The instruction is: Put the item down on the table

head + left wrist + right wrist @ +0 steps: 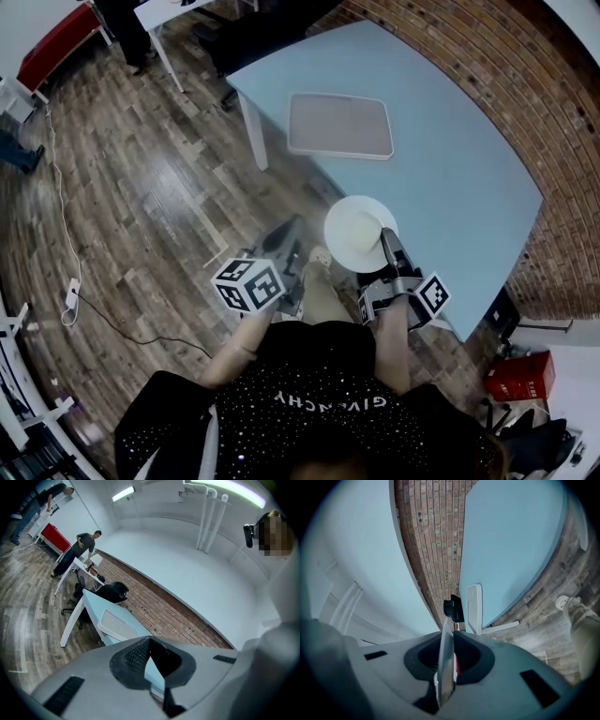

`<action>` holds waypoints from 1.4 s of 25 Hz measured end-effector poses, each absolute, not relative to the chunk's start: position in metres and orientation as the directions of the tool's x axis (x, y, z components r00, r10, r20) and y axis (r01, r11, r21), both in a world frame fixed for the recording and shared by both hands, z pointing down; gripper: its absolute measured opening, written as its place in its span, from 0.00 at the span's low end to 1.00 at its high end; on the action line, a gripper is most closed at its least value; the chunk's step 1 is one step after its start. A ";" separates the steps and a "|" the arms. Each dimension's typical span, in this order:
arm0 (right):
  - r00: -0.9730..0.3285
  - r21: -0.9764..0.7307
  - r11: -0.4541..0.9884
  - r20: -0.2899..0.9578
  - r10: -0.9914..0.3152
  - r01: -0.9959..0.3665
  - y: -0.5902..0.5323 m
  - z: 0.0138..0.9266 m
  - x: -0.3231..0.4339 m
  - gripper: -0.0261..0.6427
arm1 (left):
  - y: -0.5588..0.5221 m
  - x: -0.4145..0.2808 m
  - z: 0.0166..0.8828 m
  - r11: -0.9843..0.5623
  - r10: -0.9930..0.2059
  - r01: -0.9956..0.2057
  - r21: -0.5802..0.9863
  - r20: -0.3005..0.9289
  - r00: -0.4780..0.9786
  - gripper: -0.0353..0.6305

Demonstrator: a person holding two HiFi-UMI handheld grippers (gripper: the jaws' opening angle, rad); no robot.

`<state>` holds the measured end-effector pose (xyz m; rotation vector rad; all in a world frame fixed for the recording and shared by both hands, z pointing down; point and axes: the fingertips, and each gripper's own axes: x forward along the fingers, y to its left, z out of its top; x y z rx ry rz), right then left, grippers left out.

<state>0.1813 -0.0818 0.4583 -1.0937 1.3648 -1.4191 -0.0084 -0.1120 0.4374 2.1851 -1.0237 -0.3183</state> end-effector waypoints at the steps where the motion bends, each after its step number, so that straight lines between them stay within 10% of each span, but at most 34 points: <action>1: -0.247 -0.999 -0.032 0.029 -0.969 0.010 -0.086 0.459 0.182 0.11 | -0.116 -0.009 0.439 -0.444 -0.753 -0.582 0.681 0.069 0.655 0.07; 35: -0.323 -1.000 -0.021 0.025 -0.946 -0.017 -0.370 0.445 0.217 0.11 | -0.388 0.032 0.434 -0.411 -0.782 -0.604 0.683 0.076 0.619 0.07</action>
